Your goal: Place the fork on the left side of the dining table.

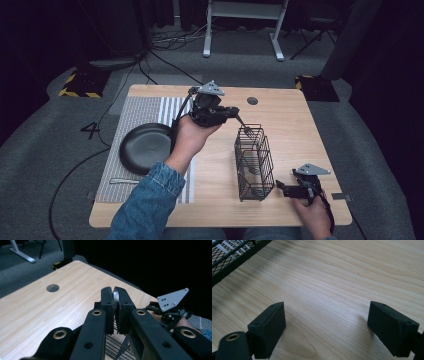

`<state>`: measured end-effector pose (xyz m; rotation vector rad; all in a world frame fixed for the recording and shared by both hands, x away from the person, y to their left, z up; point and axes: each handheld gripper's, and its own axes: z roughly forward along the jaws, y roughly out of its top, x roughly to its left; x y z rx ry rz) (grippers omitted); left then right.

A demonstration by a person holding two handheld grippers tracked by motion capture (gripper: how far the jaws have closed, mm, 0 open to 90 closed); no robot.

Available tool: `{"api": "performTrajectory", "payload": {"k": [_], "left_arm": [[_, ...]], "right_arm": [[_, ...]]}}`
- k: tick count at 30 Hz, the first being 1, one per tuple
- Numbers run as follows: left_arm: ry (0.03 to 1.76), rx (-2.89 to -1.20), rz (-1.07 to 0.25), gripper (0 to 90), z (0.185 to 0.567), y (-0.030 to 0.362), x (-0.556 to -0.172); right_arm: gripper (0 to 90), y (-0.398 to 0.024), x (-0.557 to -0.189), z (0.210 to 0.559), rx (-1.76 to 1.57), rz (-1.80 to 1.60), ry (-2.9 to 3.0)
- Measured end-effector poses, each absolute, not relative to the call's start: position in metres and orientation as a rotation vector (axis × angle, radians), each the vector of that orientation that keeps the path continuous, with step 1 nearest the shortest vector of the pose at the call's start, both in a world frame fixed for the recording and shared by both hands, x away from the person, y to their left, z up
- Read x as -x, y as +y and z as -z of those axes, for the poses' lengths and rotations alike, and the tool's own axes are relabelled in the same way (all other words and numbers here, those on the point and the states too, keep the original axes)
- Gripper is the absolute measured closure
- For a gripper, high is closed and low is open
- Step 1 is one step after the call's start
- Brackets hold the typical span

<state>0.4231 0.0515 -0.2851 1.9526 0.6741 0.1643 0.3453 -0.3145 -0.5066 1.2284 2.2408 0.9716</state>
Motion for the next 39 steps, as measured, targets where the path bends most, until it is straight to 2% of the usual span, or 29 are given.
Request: {"api": "performTrajectory", "payload": {"k": [27, 39], "left_arm": [[0.76, -1.853, -0.309, 86.3, 0.229, 0.119, -0.433], [0.88, -1.804, -0.372, 86.4, 0.228, 0.166, -0.466]], "right_arm": [[16.2, -0.314, -0.346, 0.507, -1.241, -0.977, 2.234], [16.2, -0.314, -0.346, 0.507, -1.242, -0.975, 2.232]]}}
